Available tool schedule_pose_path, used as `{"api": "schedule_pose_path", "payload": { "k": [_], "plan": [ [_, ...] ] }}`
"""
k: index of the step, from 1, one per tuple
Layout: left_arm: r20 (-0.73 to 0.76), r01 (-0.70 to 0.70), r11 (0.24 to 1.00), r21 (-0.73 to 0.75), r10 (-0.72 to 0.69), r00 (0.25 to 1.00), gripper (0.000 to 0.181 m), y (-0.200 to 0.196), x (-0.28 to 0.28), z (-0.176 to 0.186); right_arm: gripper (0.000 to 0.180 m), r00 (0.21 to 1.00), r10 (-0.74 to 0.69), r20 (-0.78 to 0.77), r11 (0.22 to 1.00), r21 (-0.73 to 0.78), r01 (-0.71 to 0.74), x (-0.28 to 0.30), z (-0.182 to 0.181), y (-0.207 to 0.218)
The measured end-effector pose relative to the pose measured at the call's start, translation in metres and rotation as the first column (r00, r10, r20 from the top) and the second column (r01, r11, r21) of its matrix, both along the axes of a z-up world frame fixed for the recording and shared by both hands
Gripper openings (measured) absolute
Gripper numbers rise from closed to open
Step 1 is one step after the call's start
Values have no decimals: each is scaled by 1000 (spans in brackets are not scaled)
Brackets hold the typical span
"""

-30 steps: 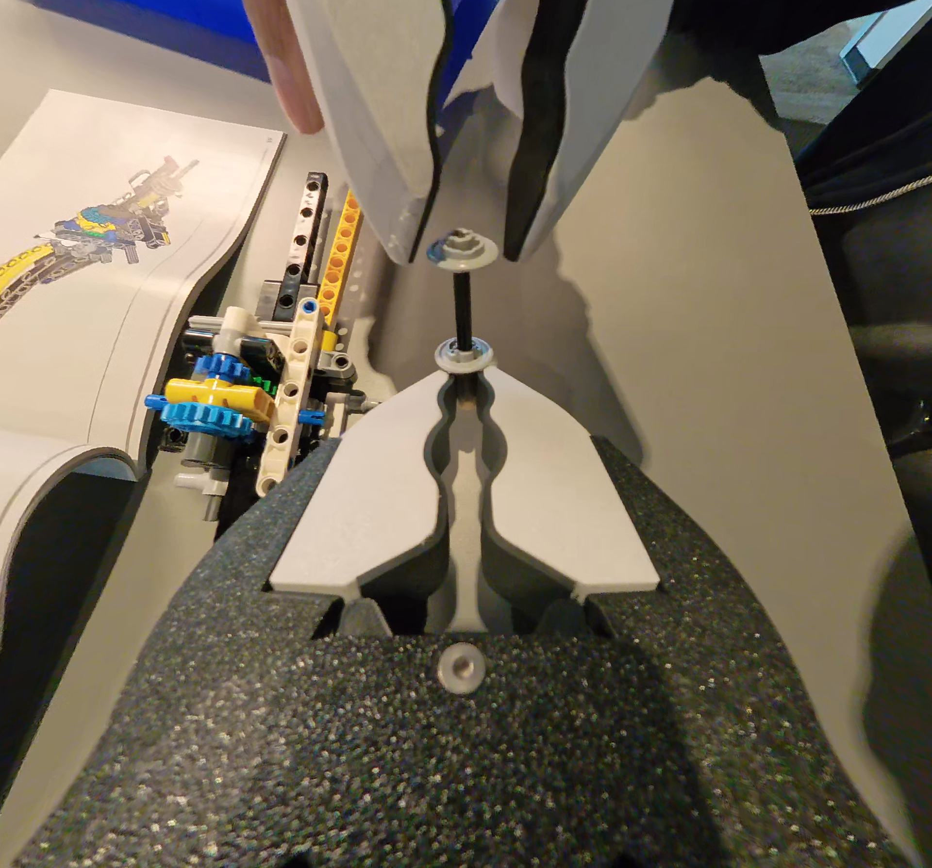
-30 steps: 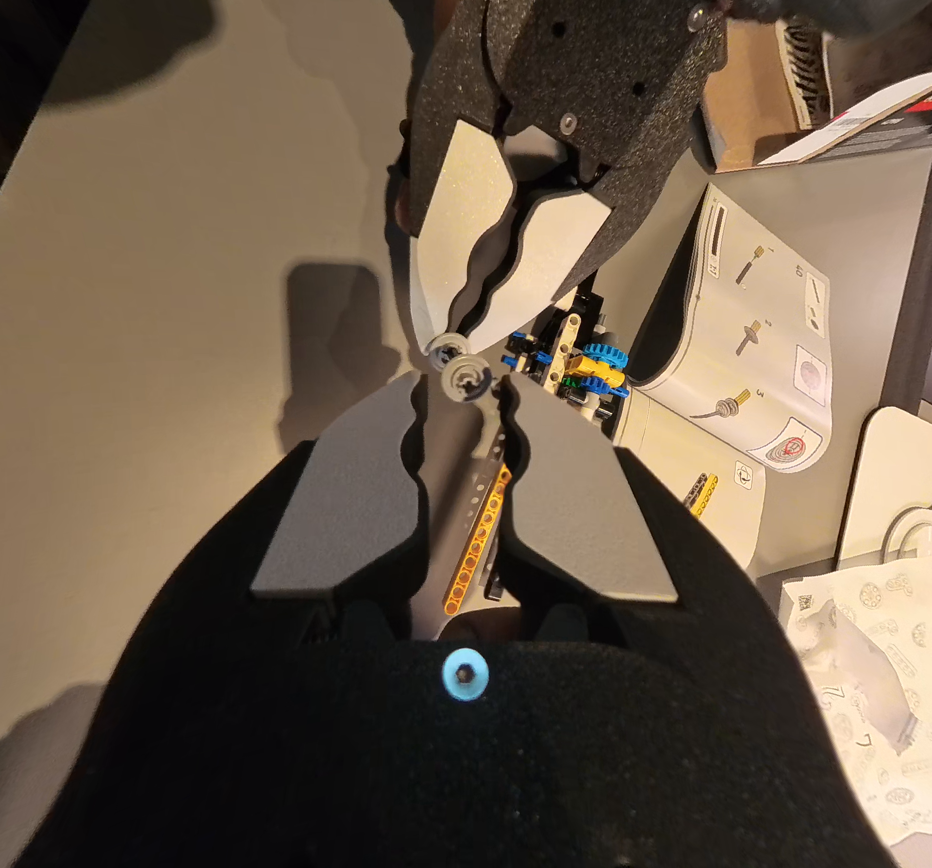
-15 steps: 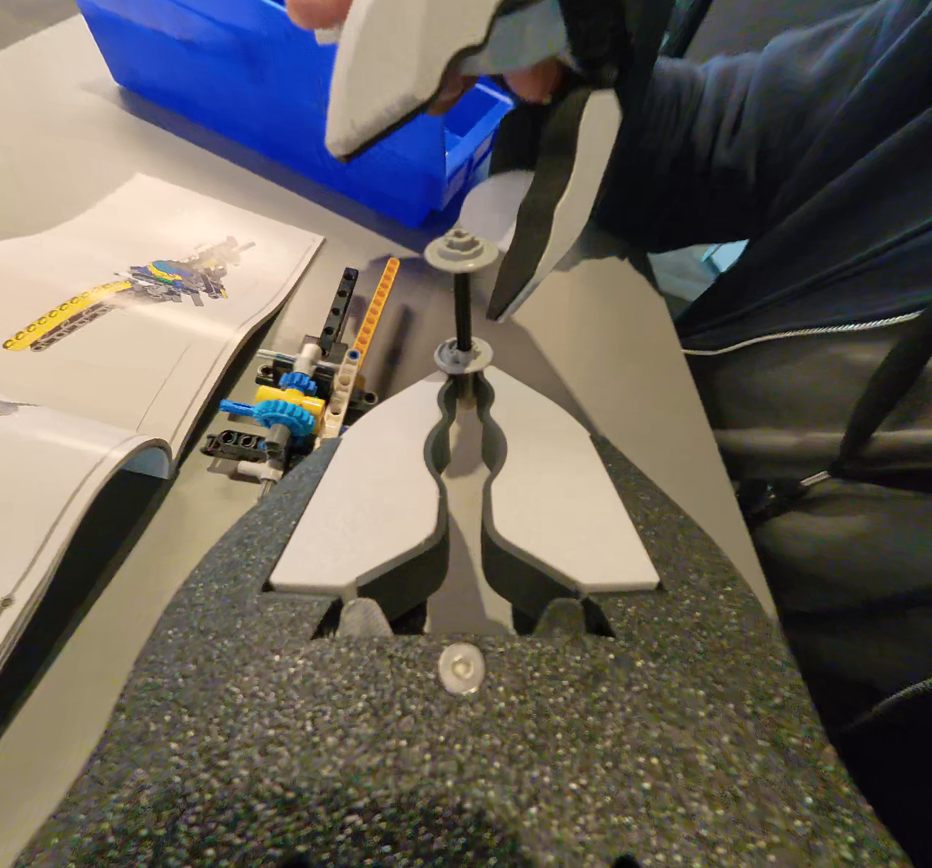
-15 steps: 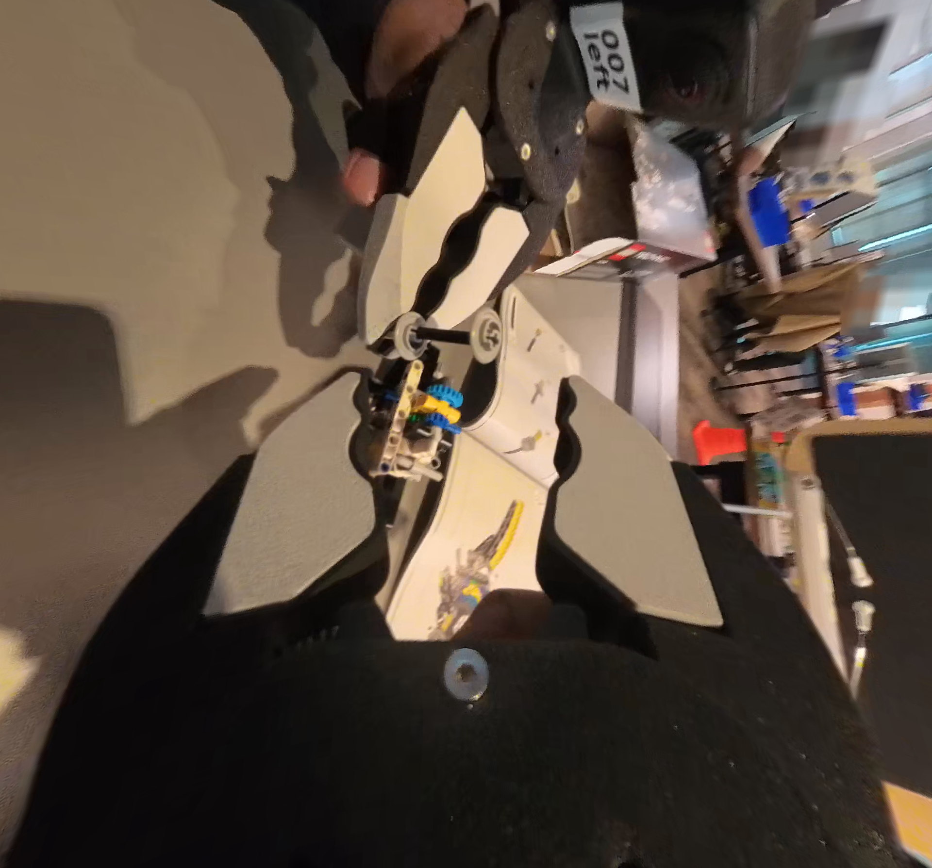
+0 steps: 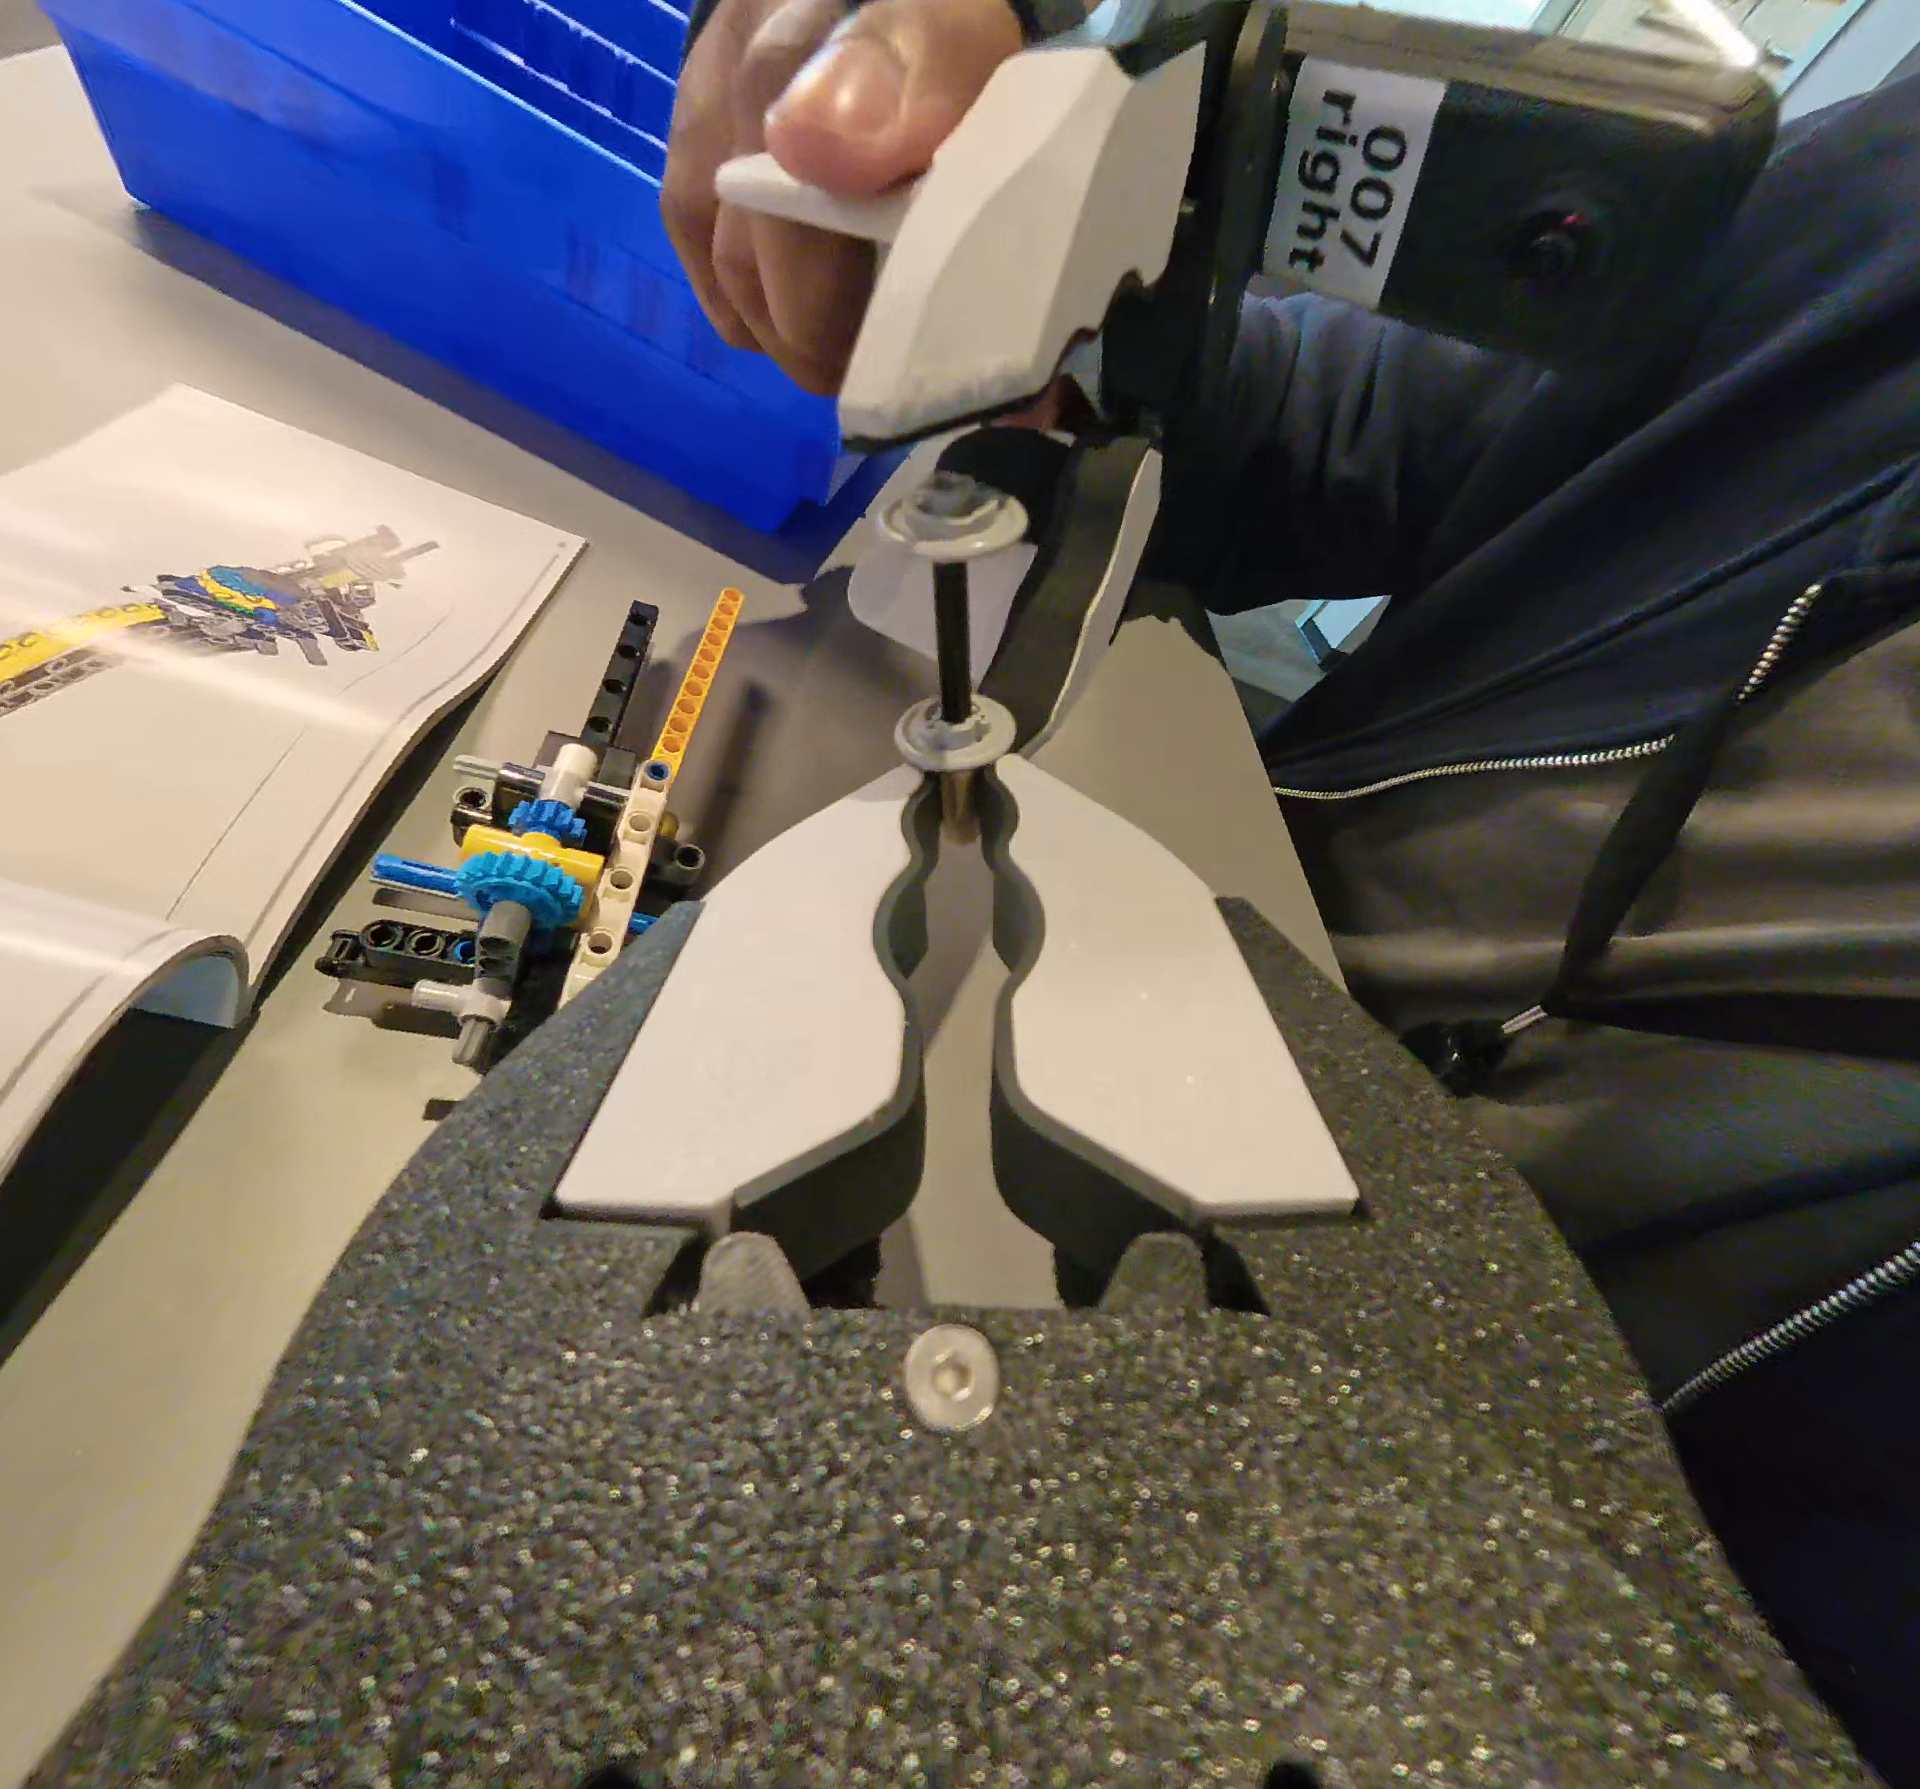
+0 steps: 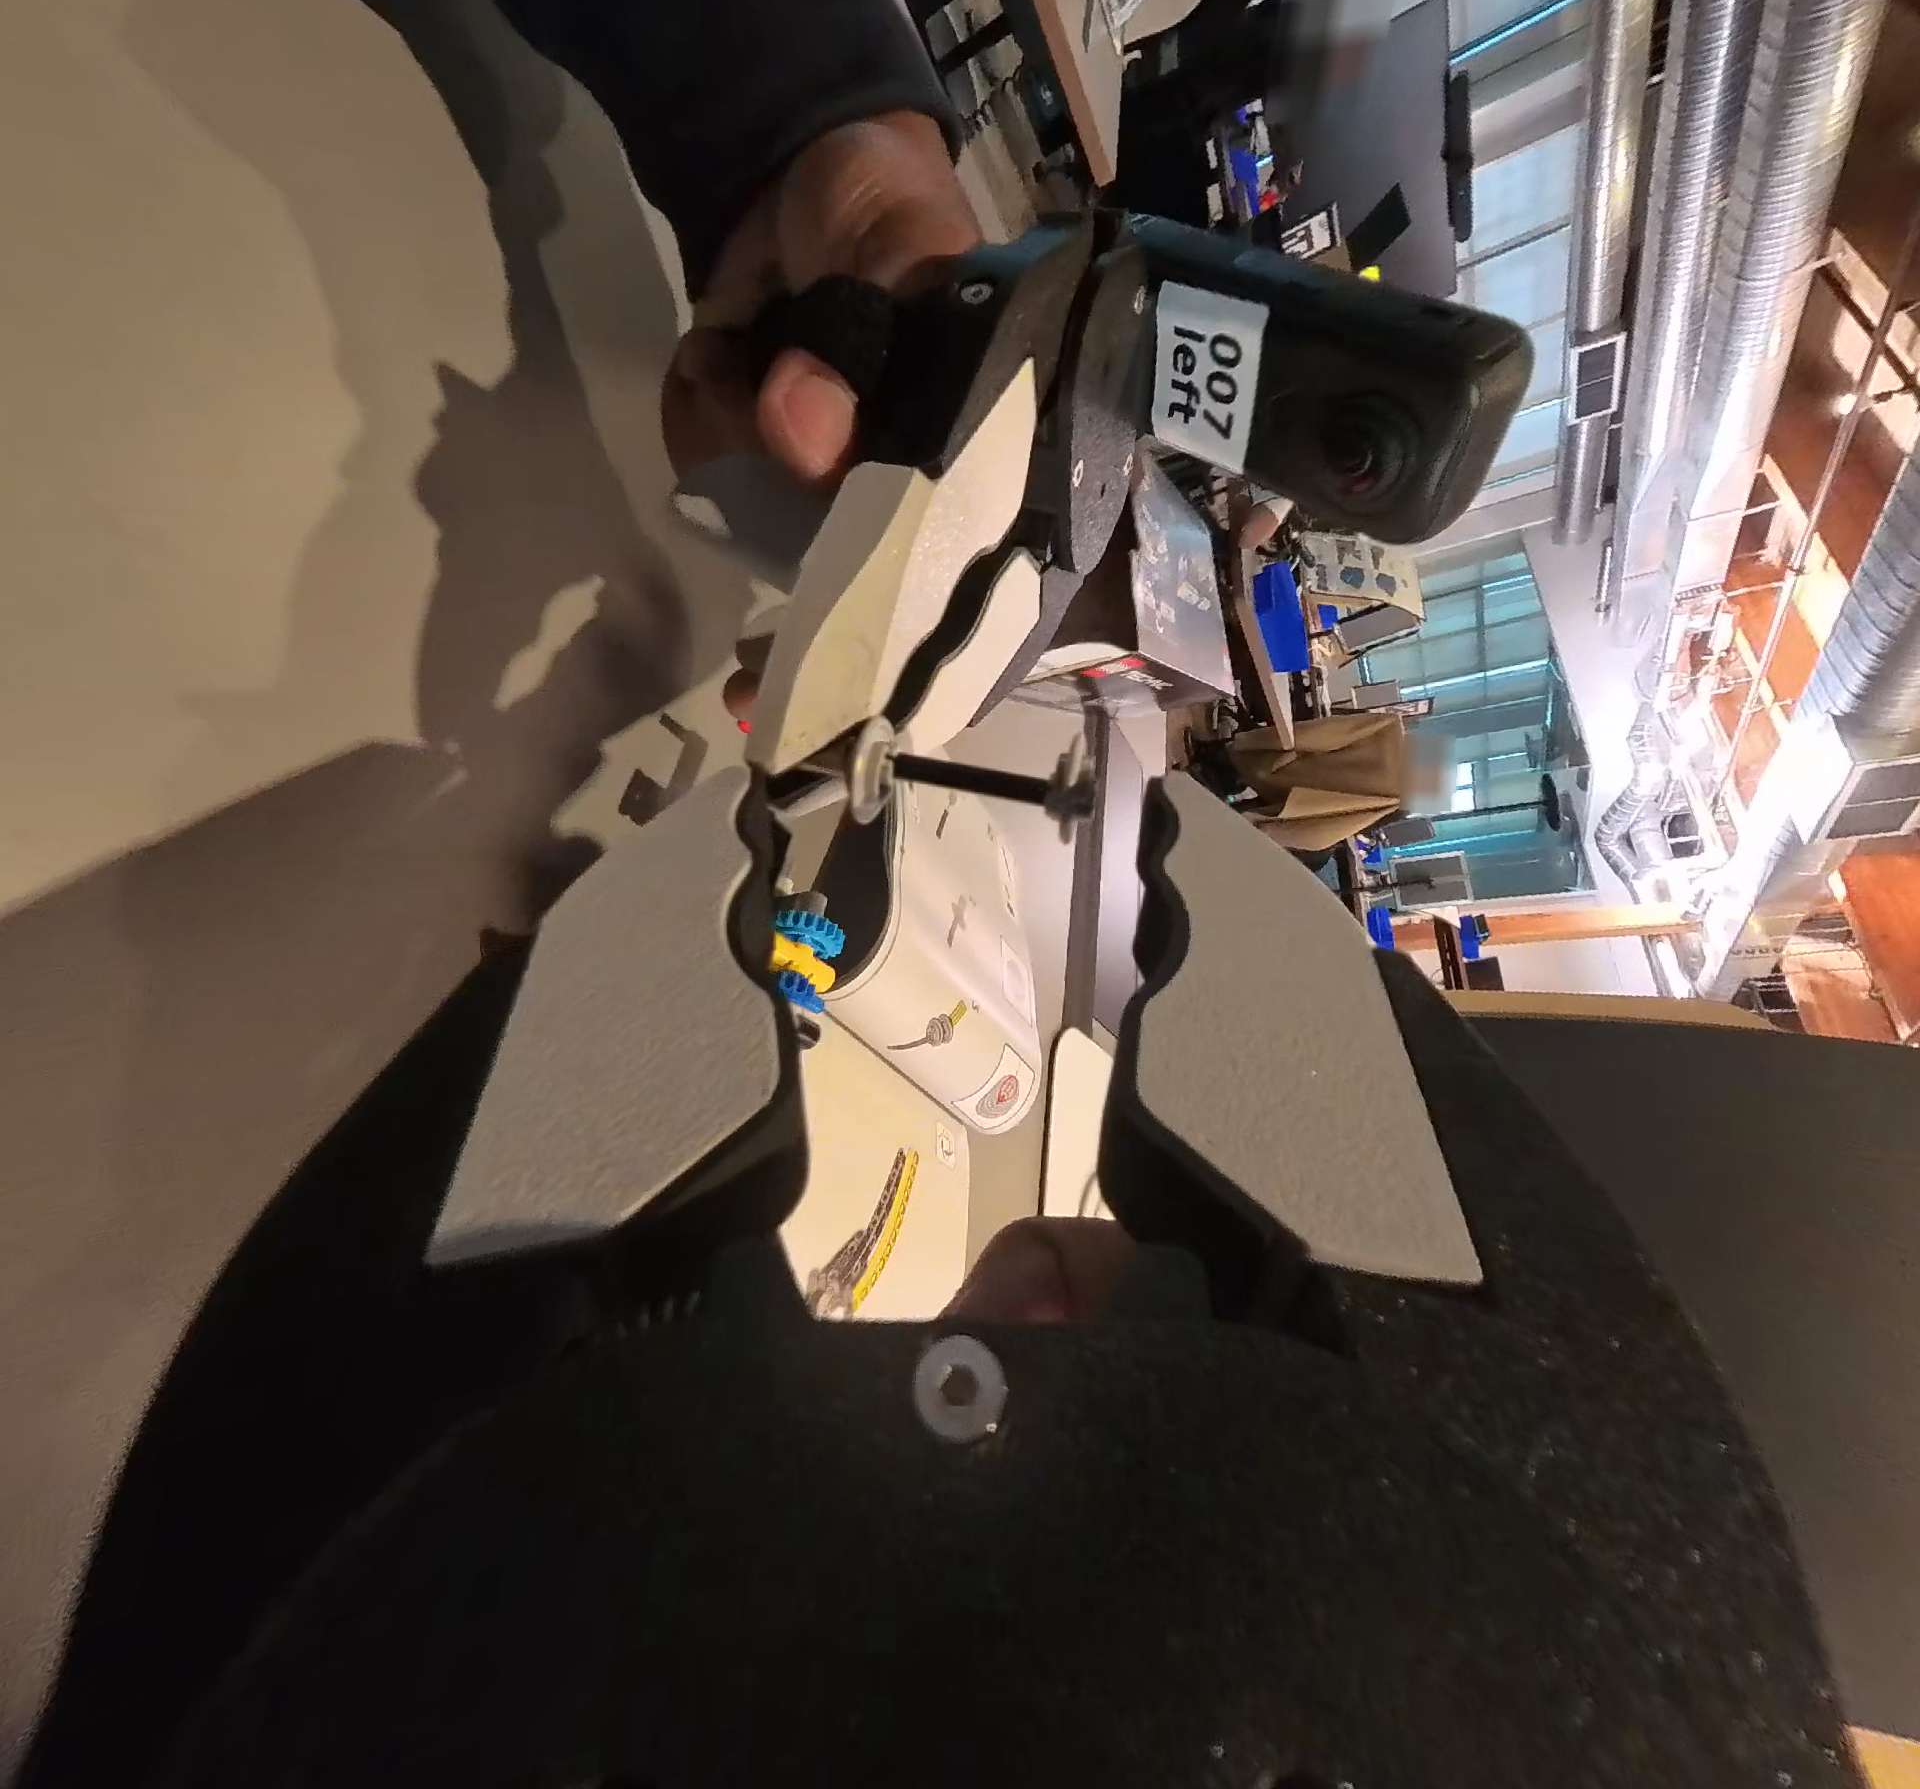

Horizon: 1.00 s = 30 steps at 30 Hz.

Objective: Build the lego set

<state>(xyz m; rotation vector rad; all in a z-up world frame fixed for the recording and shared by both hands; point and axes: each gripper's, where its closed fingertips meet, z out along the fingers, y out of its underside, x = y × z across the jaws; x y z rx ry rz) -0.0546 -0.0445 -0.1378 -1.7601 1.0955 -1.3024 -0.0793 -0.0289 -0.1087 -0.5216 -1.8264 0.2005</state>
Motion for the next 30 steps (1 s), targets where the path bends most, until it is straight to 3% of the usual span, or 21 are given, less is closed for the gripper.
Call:
{"api": "schedule_pose_path", "payload": {
  "k": [5,18,22,23,30],
  "plan": [
    [29,-13,1000,-21,13,999,7,3,-3,4,60,1000,-2,-20,1000,-10,2,-1,0,1],
    [45,-8,991,-132,14,999,7,2,1,-1,57,1000,-7,26,997,-79,9,2,-6,3],
    [47,-12,987,-161,20,999,7,4,1,-5,54,999,-20,43,997,-69,23,3,-10,7],
    [51,0,985,-170,9,999,7,3,1,-5,44,999,-39,28,997,-64,40,3,-7,10],
    [63,-15,981,-194,27,998,7,6,3,-8,44,998,-58,29,997,-52,60,2,-12,15]
  ]
}}
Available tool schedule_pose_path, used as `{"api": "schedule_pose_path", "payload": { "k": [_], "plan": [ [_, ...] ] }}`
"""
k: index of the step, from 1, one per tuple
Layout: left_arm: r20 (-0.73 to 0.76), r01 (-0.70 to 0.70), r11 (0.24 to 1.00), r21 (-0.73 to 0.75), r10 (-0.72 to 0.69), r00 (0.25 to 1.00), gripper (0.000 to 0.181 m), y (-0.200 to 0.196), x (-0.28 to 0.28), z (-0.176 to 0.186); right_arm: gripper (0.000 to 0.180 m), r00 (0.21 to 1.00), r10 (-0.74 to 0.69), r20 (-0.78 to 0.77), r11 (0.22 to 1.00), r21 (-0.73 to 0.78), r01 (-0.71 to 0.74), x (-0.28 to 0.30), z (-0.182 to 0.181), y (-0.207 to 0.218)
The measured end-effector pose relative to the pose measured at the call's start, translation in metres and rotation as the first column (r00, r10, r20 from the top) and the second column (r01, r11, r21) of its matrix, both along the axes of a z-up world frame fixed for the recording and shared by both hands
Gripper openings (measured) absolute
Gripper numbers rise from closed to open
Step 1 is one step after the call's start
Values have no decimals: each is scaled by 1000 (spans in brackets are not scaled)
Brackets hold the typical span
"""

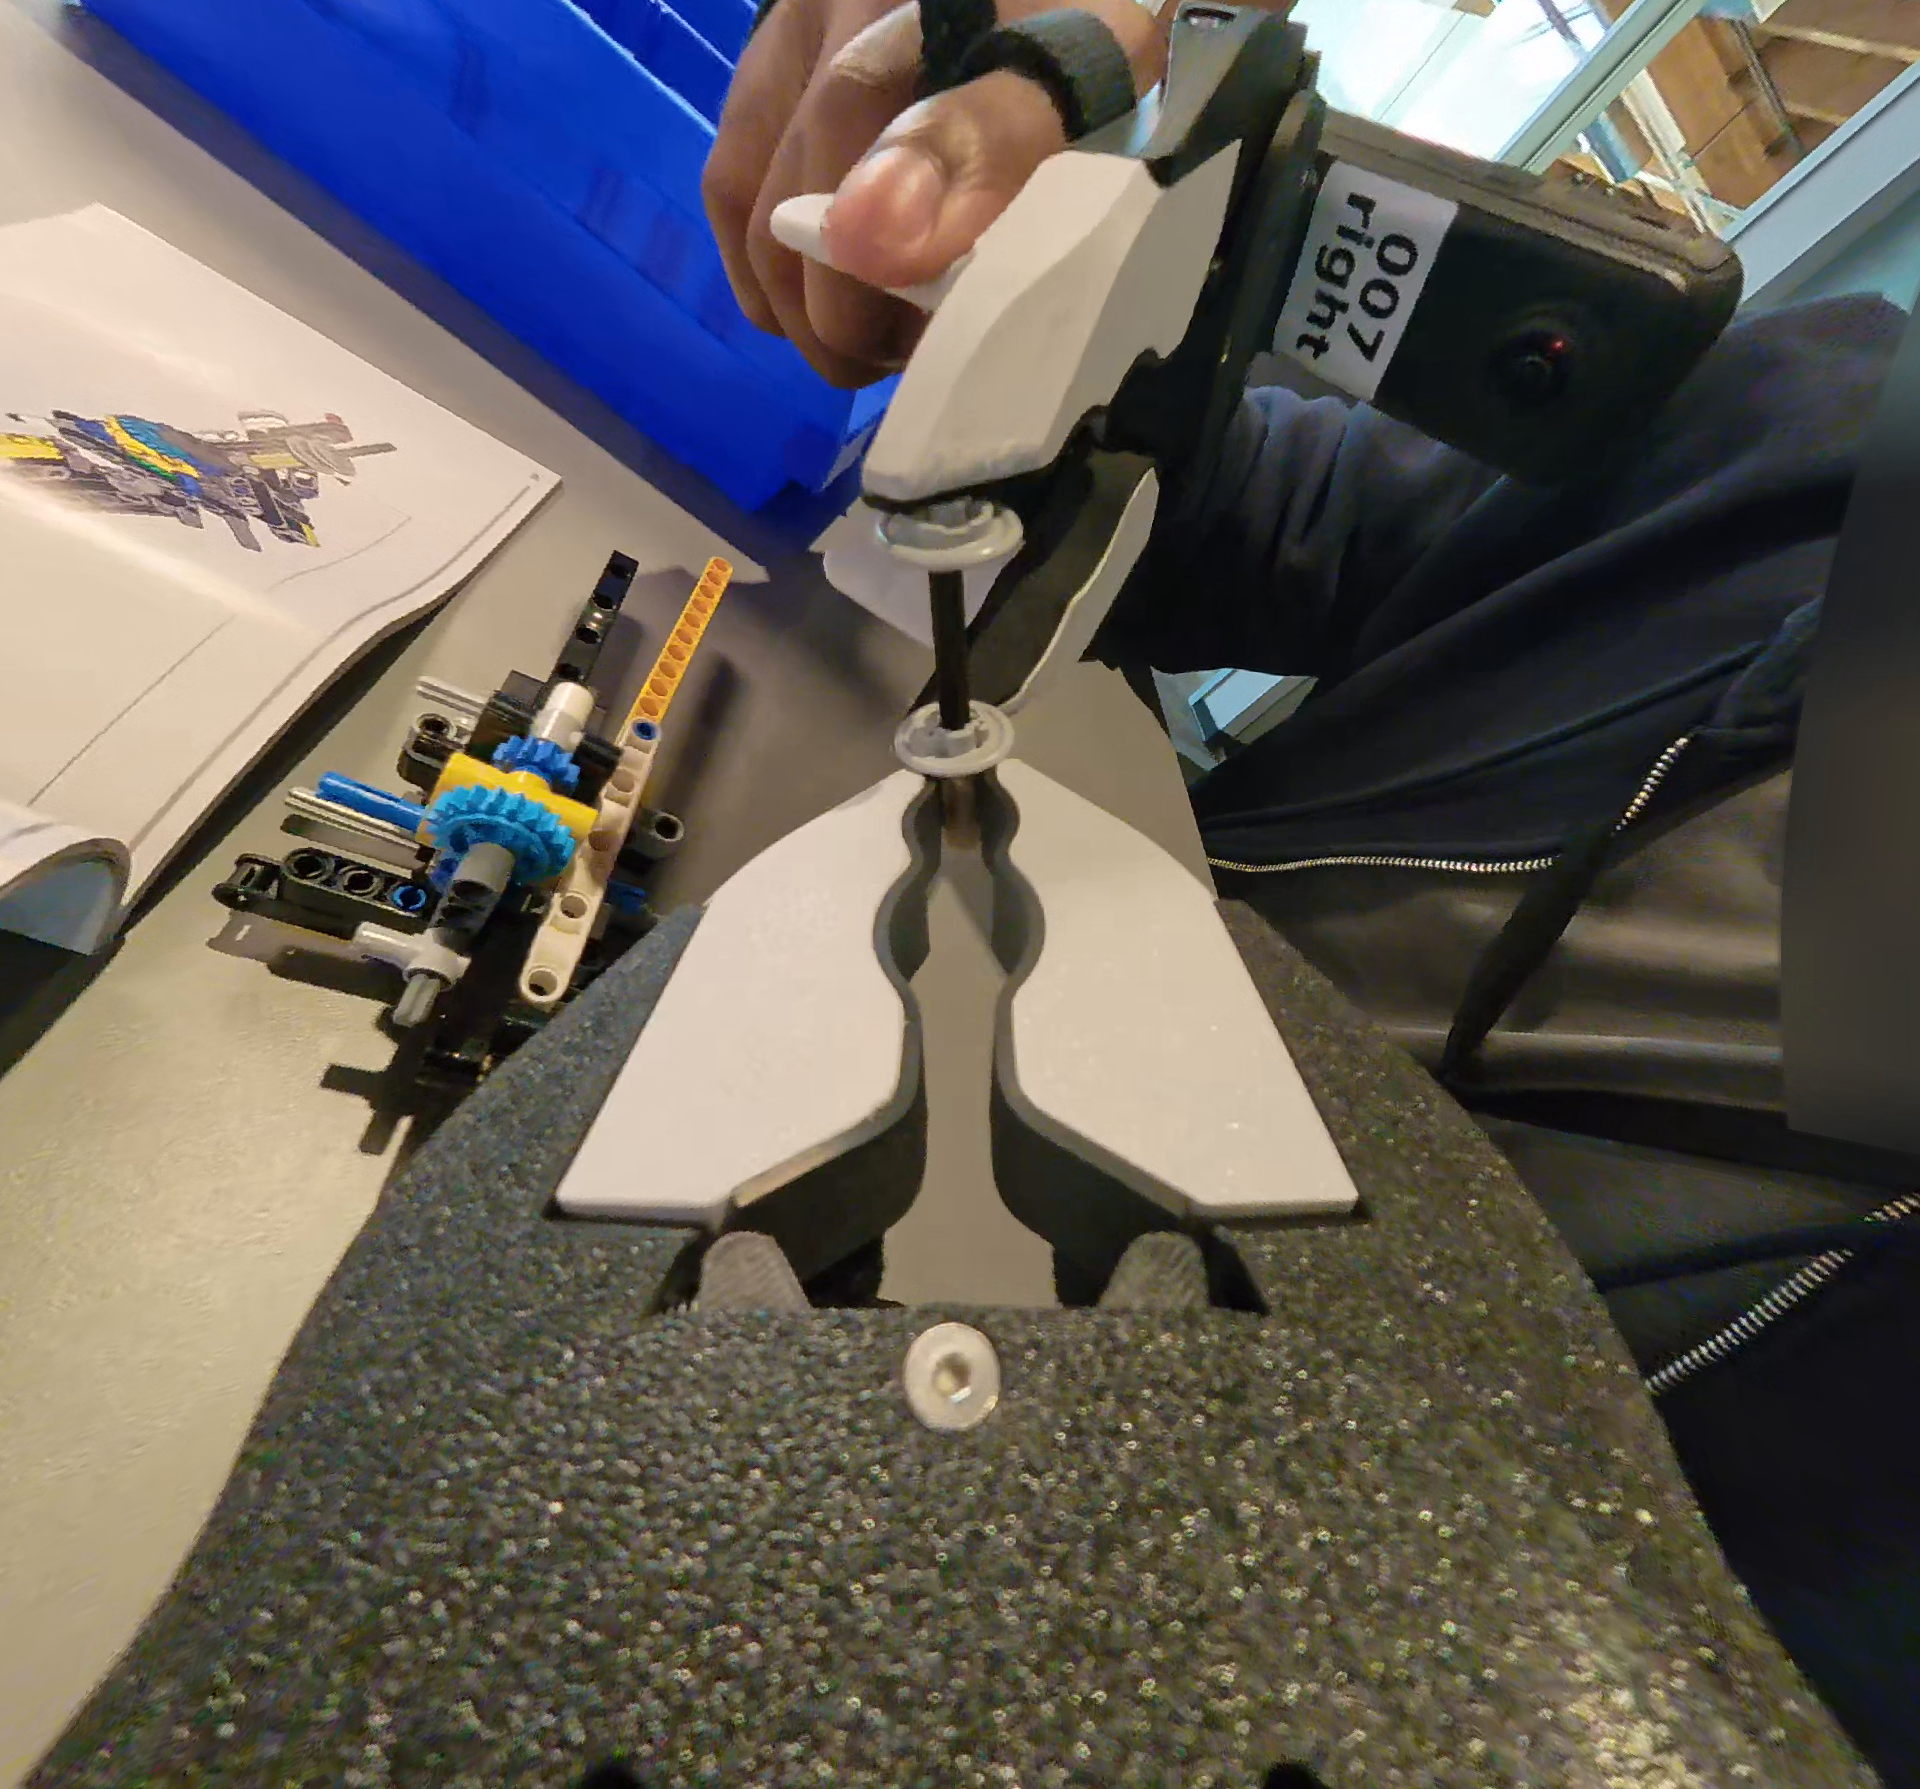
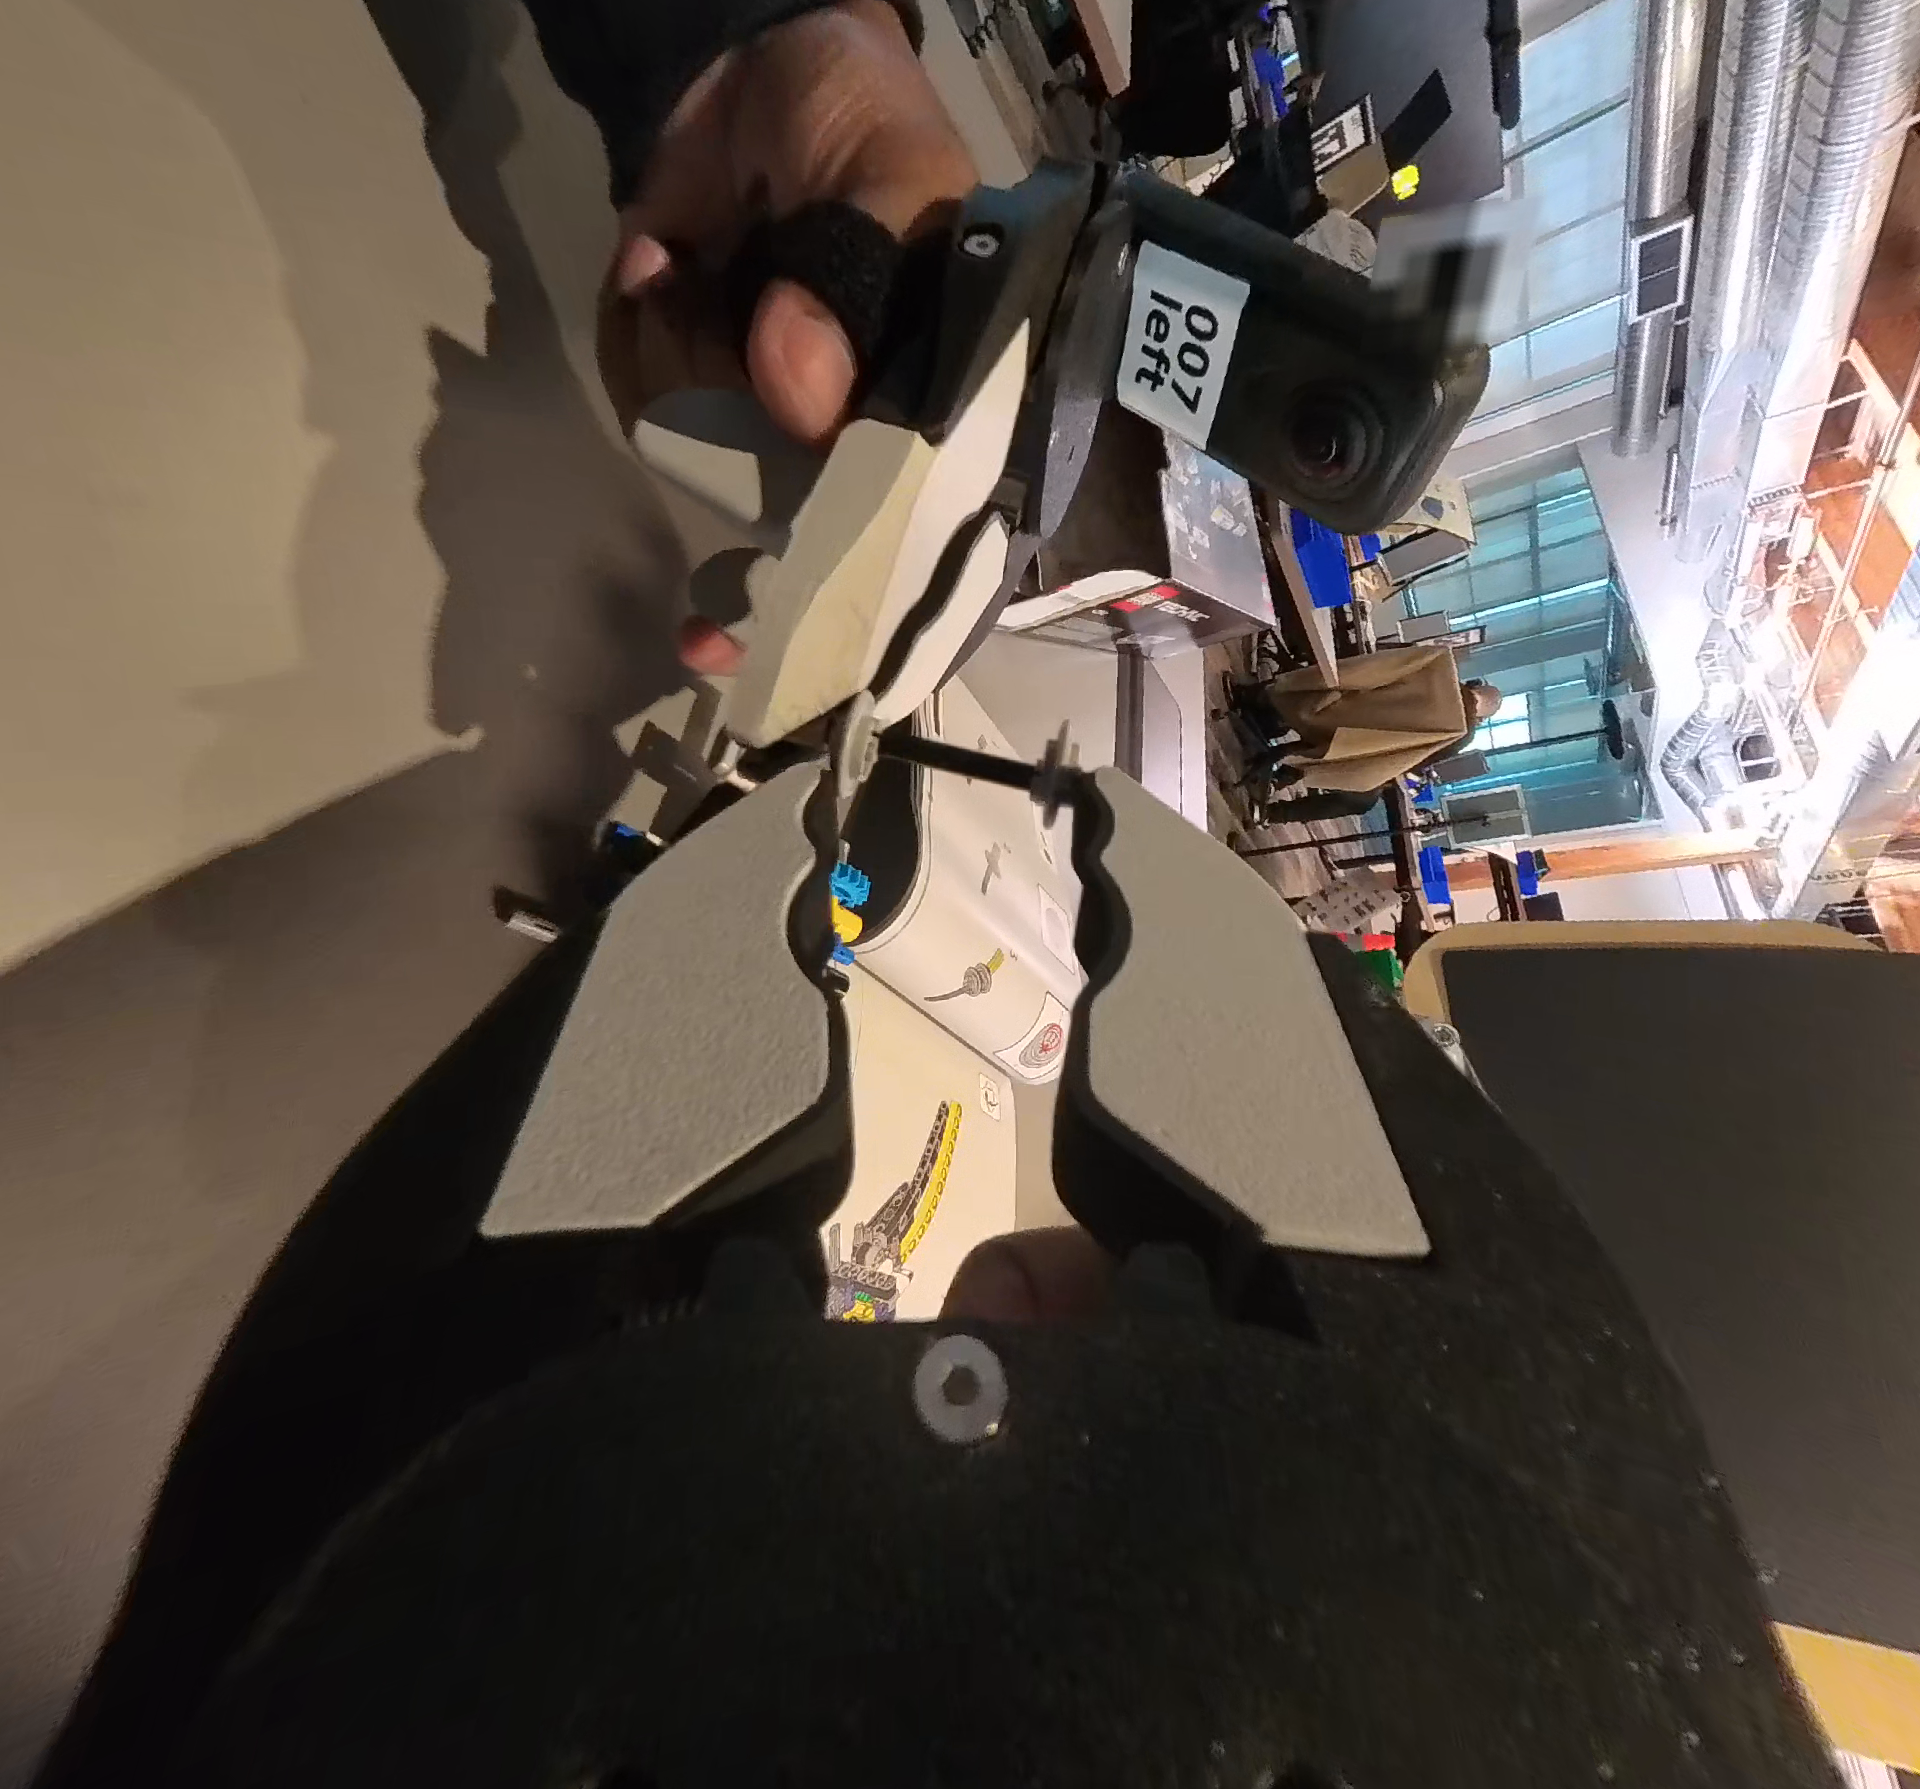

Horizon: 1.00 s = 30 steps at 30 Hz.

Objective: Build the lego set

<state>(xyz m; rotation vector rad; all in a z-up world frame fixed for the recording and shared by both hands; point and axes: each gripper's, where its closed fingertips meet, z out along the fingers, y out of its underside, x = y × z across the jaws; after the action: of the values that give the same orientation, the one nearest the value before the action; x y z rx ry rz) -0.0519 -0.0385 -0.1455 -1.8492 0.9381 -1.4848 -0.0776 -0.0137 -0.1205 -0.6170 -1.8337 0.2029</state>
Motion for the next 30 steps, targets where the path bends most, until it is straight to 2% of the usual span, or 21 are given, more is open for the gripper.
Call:
{"api": "schedule_pose_path", "payload": {
  "k": [19,24,27,30],
  "plan": [
    [-2,-43,999,17,43,999,6,6,-2,2,39,999,-42,-10,999,-34,42,-2,-1,5],
    [-35,-70,993,97,73,997,7,10,-4,2,40,998,-50,-29,999,6,50,-3,2,8],
    [-69,-92,975,201,108,992,7,13,-6,3,44,998,-49,-33,997,-66,47,-2,4,8],
    [-88,-104,953,285,134,987,7,16,-7,5,51,998,-54,-16,978,-202,50,1,3,12]
  ]
}}
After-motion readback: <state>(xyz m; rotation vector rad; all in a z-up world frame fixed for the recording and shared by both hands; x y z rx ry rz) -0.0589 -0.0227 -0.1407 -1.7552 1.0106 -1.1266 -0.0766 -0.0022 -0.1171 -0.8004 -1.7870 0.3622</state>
